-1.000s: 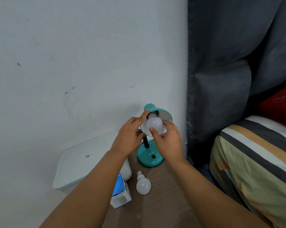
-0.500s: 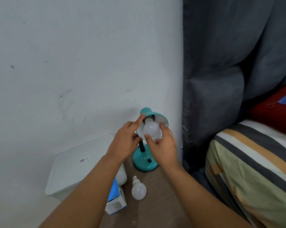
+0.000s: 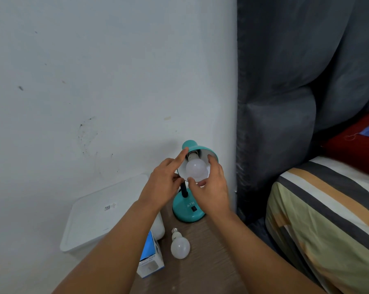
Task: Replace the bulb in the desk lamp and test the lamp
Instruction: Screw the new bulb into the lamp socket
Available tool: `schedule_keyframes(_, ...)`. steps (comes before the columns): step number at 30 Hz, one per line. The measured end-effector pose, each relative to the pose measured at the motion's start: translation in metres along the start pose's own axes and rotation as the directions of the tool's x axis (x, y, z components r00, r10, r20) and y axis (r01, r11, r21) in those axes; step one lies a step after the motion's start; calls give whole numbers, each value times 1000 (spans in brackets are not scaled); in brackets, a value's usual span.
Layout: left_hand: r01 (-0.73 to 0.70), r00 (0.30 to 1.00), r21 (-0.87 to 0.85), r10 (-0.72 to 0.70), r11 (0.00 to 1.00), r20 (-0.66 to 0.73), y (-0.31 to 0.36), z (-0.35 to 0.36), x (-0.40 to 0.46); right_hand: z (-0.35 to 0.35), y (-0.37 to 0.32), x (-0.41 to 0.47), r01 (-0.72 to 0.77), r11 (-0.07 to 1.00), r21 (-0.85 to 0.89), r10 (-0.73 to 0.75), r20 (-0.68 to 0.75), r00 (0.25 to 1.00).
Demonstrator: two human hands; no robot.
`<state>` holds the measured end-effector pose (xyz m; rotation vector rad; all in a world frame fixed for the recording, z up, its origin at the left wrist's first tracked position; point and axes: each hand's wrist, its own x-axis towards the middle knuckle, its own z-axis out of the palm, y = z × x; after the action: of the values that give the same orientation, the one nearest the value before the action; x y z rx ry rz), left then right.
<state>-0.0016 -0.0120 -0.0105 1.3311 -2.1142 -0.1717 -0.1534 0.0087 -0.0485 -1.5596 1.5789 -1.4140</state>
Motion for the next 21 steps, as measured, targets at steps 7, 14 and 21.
schedule_keyframes(7, 14, 1000, -2, -14, 1000, 6, 1, -2, -1, -1, -2, 6, 11, 998, -60, -11, -1, 1000)
schedule_keyframes(14, 8, 1000, -12, -8, 1000, 1, 1, 1, 0, -3, -1, 2, 36, 998, -46, -34, 42, 999)
schedule_keyframes(21, 21, 1000, -11, -21, 1000, 0, 1, -1, -1, -6, -9, 6, -66, 997, -48, 67, 32, 997)
